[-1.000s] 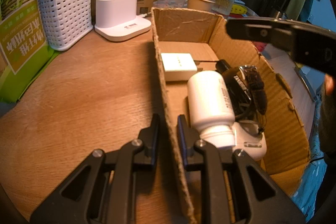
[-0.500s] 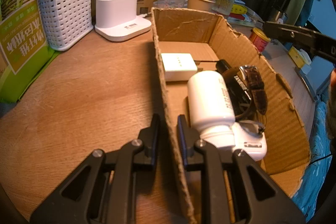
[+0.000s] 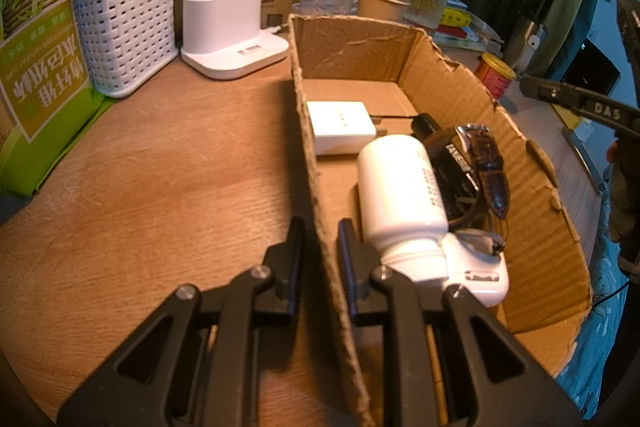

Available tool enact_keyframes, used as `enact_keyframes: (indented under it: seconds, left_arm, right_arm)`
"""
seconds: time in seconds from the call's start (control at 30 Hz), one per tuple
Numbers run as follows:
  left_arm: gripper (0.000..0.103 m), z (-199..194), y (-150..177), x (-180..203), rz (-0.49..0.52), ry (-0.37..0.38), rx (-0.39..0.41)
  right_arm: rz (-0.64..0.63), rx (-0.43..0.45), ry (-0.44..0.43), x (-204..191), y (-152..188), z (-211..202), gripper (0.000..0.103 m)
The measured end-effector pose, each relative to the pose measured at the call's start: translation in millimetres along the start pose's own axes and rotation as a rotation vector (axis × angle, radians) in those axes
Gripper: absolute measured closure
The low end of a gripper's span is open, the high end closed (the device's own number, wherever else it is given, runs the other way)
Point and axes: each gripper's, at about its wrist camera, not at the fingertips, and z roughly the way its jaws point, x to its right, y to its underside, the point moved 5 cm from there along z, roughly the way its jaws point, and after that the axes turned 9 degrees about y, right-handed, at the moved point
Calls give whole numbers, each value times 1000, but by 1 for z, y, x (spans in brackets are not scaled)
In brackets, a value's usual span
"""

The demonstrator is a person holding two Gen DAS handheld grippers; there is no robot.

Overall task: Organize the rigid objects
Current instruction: 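Move the right tool to the black flip car key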

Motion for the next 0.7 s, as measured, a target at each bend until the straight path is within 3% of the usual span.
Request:
enact_keyframes:
  seconds: [0.17,0.27,0.7]
  left_arm:
    - [85,0,0,0,0,0,0]
    - [85,0,0,0,0,0,0]
    - [85,0,0,0,-1,-1,-1]
  right_arm:
    - [7,-23,3,4,1,17,61]
    - [13,-35,3,6,0,27,54]
    - [2,-78,11,-4,-7,63,54]
